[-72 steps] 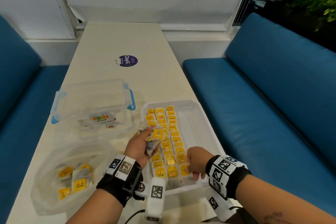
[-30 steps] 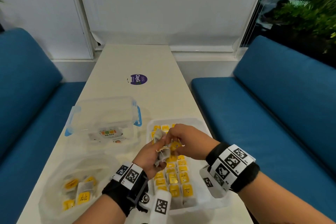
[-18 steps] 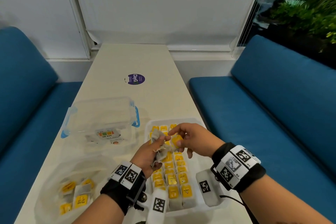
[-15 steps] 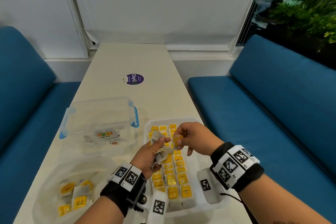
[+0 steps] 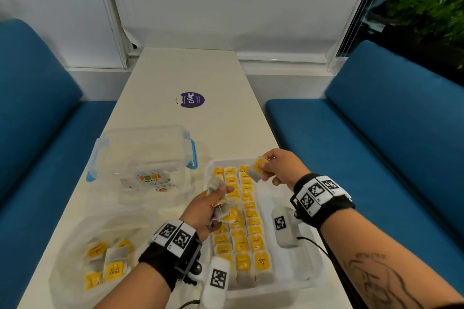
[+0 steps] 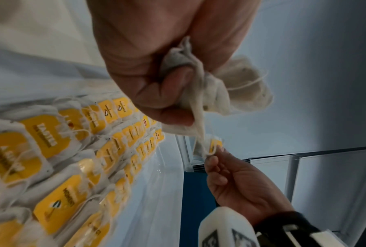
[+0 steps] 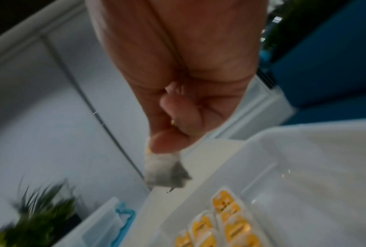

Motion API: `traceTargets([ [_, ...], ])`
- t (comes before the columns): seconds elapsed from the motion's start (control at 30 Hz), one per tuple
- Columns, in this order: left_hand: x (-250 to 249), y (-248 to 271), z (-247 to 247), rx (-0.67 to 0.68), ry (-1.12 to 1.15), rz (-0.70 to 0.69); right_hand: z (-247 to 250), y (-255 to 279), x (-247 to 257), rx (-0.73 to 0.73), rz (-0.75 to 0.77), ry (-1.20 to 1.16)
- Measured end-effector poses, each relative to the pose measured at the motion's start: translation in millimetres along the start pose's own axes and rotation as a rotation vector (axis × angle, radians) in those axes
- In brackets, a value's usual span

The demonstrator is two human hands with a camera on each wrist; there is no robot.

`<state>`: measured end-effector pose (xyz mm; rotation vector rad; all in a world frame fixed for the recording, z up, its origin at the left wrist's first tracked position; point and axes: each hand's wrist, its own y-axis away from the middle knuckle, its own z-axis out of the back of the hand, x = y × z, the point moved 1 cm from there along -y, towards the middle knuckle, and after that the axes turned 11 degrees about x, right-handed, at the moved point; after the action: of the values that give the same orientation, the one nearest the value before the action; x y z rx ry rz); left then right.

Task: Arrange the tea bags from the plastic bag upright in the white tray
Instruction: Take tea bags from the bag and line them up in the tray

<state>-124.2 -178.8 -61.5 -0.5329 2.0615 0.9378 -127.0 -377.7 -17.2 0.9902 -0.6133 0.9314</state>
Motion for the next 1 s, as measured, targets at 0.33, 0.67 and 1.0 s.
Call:
traceTargets([
  [0.33, 9.4, -9.5, 1.5, -0.042, 0.003, 0.051, -2.3, -53.7, -36.1, -0.107, -0.135, 0.190],
  [0.67, 12.7, -22.2, 3.2, -0.063, -0.022, 0.068, -11.2, -87.8, -47.8, -0.029, -0.188, 0.421],
  [1.0, 16.4, -26.4, 5.4, -0.075, -0.019, 0.103, -22.5, -95.7, -64.9, -0.243, -0.185, 0.223],
])
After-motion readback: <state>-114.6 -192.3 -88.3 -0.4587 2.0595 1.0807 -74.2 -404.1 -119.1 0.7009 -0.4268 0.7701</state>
